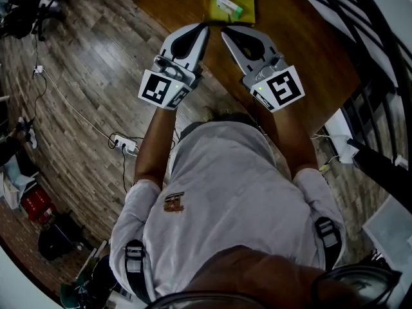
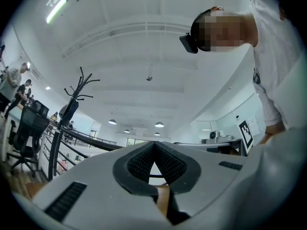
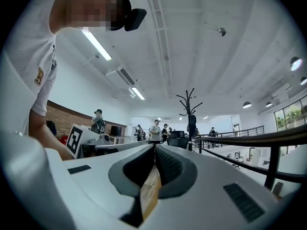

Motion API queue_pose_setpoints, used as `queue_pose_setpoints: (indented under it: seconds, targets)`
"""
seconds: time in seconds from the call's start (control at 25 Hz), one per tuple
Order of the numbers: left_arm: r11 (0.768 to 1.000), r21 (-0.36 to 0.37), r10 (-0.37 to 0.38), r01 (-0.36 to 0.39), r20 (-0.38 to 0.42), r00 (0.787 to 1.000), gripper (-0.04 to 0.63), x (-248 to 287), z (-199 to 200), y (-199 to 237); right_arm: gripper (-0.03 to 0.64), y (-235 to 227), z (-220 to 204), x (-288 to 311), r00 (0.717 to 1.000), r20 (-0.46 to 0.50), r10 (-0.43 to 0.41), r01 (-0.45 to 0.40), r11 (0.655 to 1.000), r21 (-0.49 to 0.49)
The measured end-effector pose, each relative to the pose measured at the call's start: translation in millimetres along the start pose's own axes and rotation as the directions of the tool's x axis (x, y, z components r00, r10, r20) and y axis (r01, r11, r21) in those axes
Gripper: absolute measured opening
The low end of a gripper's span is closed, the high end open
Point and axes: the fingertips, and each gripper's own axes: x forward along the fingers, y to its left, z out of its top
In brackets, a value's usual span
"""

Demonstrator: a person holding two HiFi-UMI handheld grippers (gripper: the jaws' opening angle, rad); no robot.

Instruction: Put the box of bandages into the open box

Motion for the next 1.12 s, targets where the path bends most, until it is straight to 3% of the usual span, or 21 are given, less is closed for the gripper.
queue_pose_setpoints:
  seconds: [0.44,1.12]
  targets:
    - [0.999,-0.001,0.047,-0.047,0.023,0.999,0.016,-19.5,10.1,-7.4,0.034,14.4,0.2,-11.5,1.000,0.012,0.008,-0.008,1.000,-0.007]
    - [0.999,0.020,0.037,-0.037,0.006,0.999,0.017,-37.6,10.0,-25.5,0.032,31.3,-5.3,-24.2,1.000,0.009,0.015,-0.015,1.000,0.009]
